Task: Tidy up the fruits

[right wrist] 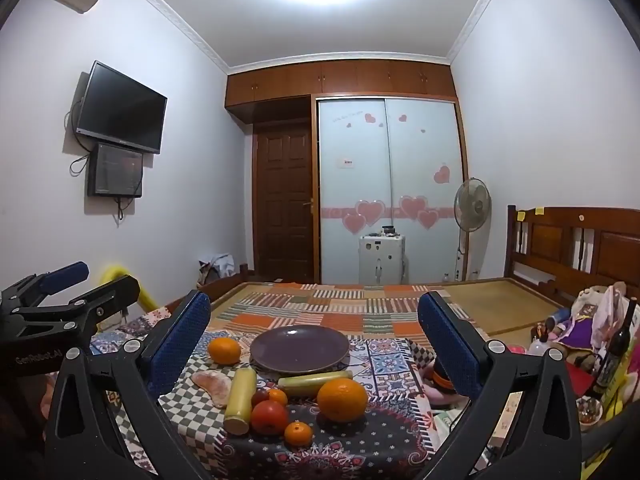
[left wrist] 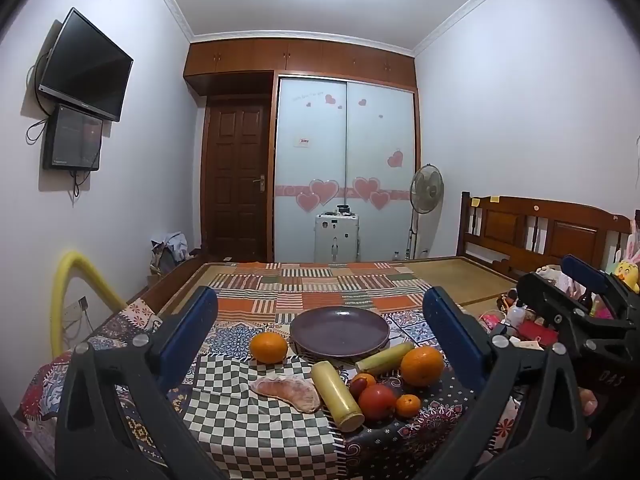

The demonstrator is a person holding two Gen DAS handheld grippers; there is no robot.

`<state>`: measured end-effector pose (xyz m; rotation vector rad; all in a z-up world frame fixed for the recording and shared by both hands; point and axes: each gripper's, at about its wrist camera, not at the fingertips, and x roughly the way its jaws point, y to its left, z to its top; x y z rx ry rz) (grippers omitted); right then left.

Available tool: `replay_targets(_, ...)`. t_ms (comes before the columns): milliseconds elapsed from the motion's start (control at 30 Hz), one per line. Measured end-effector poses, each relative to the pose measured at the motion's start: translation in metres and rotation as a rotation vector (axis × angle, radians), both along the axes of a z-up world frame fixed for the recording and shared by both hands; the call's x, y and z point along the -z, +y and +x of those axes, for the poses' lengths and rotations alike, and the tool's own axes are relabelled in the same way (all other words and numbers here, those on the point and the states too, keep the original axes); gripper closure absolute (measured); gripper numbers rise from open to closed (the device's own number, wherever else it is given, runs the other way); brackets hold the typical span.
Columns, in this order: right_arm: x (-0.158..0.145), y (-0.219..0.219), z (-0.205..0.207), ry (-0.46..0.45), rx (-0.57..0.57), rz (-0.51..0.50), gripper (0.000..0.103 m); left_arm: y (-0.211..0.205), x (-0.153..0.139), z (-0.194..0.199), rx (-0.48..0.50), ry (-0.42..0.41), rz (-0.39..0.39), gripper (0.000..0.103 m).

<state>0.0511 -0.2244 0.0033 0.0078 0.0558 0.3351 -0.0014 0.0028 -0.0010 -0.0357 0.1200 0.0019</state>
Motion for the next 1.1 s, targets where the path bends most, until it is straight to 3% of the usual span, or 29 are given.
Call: replay_targets(1100, -0.0002, 0.003, -0.0024, 0.01, -0.012, 0.012, 0.0, 0.0, 0.0043, 0.0057, -0.002, 0.005, -0.004, 0.0)
